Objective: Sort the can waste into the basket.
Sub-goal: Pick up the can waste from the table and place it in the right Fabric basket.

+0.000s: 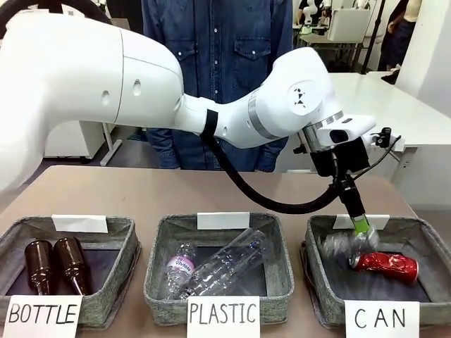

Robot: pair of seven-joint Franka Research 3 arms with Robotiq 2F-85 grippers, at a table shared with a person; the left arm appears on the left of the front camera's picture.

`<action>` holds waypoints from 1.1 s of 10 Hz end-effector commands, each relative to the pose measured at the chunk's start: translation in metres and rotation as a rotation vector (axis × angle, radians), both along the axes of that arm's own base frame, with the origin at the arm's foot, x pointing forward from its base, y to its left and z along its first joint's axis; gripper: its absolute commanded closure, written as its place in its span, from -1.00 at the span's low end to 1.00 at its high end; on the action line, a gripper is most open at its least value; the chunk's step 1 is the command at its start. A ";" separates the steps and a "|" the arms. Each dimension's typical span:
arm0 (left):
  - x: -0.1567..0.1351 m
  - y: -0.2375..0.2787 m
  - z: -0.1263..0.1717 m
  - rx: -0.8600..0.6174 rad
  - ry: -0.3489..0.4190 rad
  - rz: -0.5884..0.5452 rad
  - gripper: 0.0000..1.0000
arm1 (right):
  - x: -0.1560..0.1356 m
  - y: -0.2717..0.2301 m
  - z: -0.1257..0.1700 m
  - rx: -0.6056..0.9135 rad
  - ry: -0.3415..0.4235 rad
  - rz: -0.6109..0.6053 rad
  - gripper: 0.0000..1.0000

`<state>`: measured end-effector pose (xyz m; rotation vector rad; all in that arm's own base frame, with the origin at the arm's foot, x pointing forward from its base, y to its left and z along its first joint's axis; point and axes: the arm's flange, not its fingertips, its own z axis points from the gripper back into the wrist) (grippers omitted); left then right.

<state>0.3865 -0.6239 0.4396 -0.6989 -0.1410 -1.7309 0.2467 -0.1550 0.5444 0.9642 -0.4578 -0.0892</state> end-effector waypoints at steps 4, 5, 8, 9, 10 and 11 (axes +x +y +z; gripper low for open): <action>0.010 -0.004 0.011 0.032 -0.018 0.026 -1.00 | -0.001 0.000 0.000 -0.001 -0.012 0.009 -1.00; 0.013 0.007 0.015 0.015 0.002 0.063 -1.00 | -0.001 0.000 0.000 -0.001 -0.012 0.009 -1.00; 0.016 0.097 0.052 0.063 0.111 0.324 -1.00 | 0.000 0.000 0.000 0.000 0.000 0.000 -1.00; 0.013 0.142 0.070 0.043 0.170 0.418 -1.00 | 0.008 0.012 0.006 -0.100 -0.005 0.026 -1.00; 0.003 0.189 0.089 -0.024 0.255 0.512 -1.00 | 0.027 0.036 0.000 -0.158 0.061 0.044 -1.00; -0.017 0.242 0.107 -0.131 0.308 0.616 -1.00 | 0.042 0.071 0.001 -0.149 0.064 0.099 -1.00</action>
